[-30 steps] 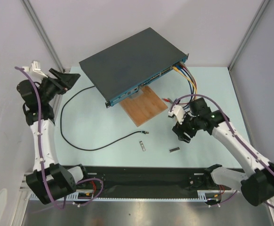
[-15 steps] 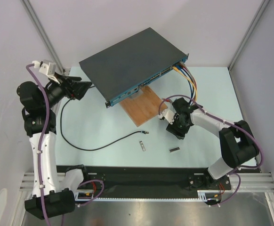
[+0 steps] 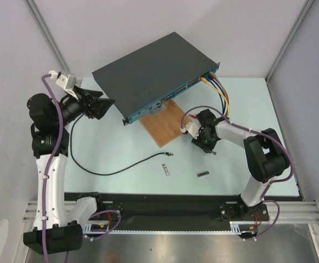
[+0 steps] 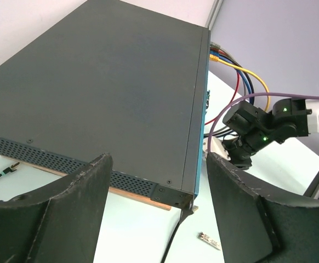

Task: Insert the plug into the switch port

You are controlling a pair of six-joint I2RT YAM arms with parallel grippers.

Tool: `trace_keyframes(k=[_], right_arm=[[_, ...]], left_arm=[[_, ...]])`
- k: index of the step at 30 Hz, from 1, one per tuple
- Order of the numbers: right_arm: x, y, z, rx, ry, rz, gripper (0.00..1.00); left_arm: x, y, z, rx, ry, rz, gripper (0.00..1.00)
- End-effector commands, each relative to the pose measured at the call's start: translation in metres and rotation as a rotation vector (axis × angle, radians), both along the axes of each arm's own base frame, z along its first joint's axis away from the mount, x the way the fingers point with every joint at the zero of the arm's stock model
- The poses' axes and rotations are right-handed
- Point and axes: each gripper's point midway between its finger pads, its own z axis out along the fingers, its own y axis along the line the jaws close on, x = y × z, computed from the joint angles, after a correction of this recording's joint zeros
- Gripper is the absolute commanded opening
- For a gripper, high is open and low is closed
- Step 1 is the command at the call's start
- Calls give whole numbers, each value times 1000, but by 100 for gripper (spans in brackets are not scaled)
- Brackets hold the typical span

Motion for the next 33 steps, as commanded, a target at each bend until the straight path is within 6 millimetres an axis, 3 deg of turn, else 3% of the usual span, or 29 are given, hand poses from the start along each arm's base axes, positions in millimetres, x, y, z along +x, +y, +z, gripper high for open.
trace_keyframes(k=[1,7,10,15,21,26,33], right_arm=[[5,1,1,21,19,-8,31],[-12,6,16,111,83,-59,1],[-16,20,52,220,57,-87,0],[-28,56,150,509,-32,-88,0],[-29,76,266,838,-224,-179,0],[-19,77,328,1020,-319,-305,0],[1,74,380,1288,-305,-605,0]], left_arm=[[-4,-5,26,45,-103,-14,75],[-7,-20,31,101,-145,-53,74],[-5,-26,35,134,-171,-63,74],[-11,-56,35,222,-243,-129,75],[-26,-93,26,333,-346,-199,80],[-45,-133,8,410,-384,-298,81],[-70,-200,-27,407,-341,-351,80]])
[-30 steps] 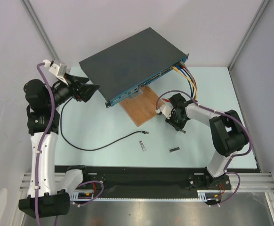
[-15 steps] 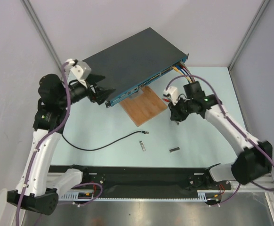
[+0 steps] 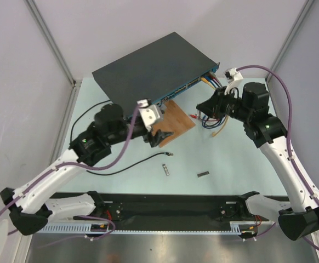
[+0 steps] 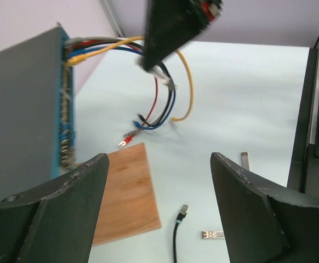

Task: Insert the plug into the switch port

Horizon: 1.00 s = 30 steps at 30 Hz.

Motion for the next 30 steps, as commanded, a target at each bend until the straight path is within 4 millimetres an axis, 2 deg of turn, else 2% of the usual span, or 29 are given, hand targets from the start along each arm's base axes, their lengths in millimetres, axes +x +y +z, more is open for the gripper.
trace_keyframes(k=[1,2,4,5,8,9,14,19,26,27,28,29,30], right_arm=[[16,4,54,284,43,-148,0],[19,3,56,309,57,-171,0],[19,6,61,346,62,-164,0],[16,11,55,372,98,-152,0],[7,21,56,432,125,-110,0],[6,24,50,437,139,-107,0],[-2,29,51,454,134,-100,0],[-10,37,55,477,142,-53,0],[-21,41,46,466,182,-24,0],[-22,43,46,468,176,-9,0],[-25,44,45,469,181,10,0],[-25,45,44,467,182,13,0],[-25,45,46,468,169,18,2]], left_arm=[[12,-20,1,-15,-63,97,80],[8,-34,-4,-6,-55,77,80],[8,-46,1,-29,-41,77,81],[10,-58,-3,-24,-14,76,81],[15,-71,-5,-21,13,95,79],[19,-77,-6,-29,33,109,78],[30,-89,0,-72,63,155,69],[39,-94,-10,-61,85,200,61],[48,-88,-11,-32,68,258,27],[48,-87,-12,-30,74,258,19],[45,-88,-12,-30,75,242,14],[42,-87,-11,-31,76,232,3],[40,-87,-12,-28,82,222,0]])
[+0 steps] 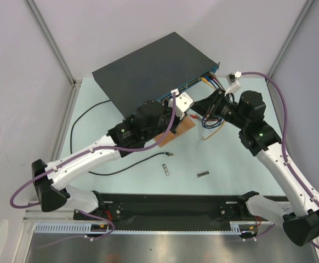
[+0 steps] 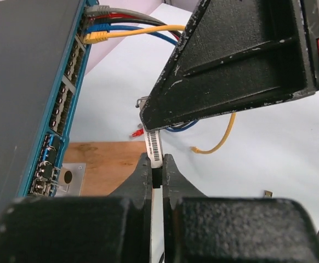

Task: Insert the plug into the switch port

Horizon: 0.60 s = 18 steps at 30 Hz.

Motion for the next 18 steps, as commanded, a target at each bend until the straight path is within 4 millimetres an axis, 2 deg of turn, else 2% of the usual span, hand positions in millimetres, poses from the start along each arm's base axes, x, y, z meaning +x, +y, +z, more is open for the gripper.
trace_keyframes(k=[1,2,3,4,6,7,8,10,11,12,14,15,16,18], right_arm=[[-15,10,20,48,-70,84,17],[-11,5,22,45,-86,71,27],[-9,2,29,49,-112,62,41],[-9,0,32,46,-126,68,47],[-6,-11,42,1,-195,49,60],[-8,-14,45,-24,-232,63,70],[-8,-21,48,-49,-267,64,73],[-16,-22,48,-130,-364,126,80],[-18,-22,46,-154,-372,140,83],[-19,-24,38,-190,-367,158,87],[-29,-24,41,-272,-468,228,89],[-33,-25,31,-309,-449,265,92],[-40,-25,37,-365,-551,310,93],[-49,-28,28,-417,-560,357,95]], left_arm=[[-16,-8,28,-64,-25,-76,0],[-21,-8,26,-62,-14,-103,0],[-26,-3,29,-69,0,-117,0],[-27,2,28,-72,13,-126,0],[-42,10,30,-76,39,-189,0],[-42,17,30,-81,49,-198,0],[-56,16,28,-89,87,-282,0],[-70,24,27,-98,135,-349,0],[-73,28,27,-102,163,-372,0],[-89,28,21,-89,220,-454,0],[-101,32,22,-93,267,-513,0],[-116,35,16,-72,320,-571,0],[-120,37,14,-68,341,-586,0],[-130,44,5,-46,410,-612,0]])
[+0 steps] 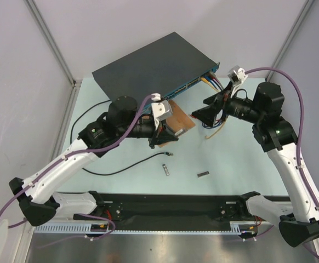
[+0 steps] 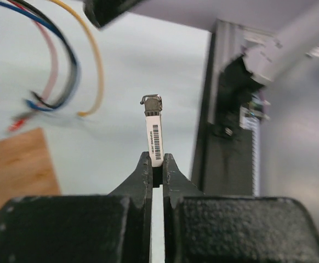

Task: Insert the plug into the switch port

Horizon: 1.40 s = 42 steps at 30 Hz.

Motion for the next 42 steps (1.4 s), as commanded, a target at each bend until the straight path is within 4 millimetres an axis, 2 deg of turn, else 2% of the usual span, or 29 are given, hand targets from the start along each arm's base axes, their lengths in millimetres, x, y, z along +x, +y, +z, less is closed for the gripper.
trace_keyframes(k=[1,4,5,8,11,13,14,16,17,21,28,37,42], right_arm=[[-29,-5,1,-192,-244,164,97],[-46,-2,-13,-284,-297,233,100],[-49,-2,-17,-340,-374,262,100],[-76,-1,-42,-469,-461,368,99],[-97,2,-56,-555,-566,454,90],[-103,4,-65,-596,-594,493,80],[-114,12,-69,-602,-610,550,76],[-118,18,-75,-660,-662,586,73],[-129,26,-78,-667,-698,636,71],[-137,41,-90,-731,-760,689,61],[-139,56,-93,-747,-788,711,57],[-141,64,-99,-762,-774,740,48],[-141,66,-99,-772,-784,749,39]], left_arm=[[-49,10,-9,30,183,-206,0],[-63,16,-26,71,320,-260,0],[-69,17,-30,80,382,-278,0],[-84,22,-38,66,525,-351,0],[-88,27,-46,55,626,-373,0],[-91,28,-49,51,673,-388,0],[-94,29,-53,56,723,-390,0],[-93,27,-58,52,794,-380,0],[-92,25,-58,40,804,-386,1],[-90,26,-61,30,906,-390,0],[-86,23,-65,41,960,-391,0],[-82,20,-64,45,966,-380,0],[-81,19,-64,43,972,-377,0]])
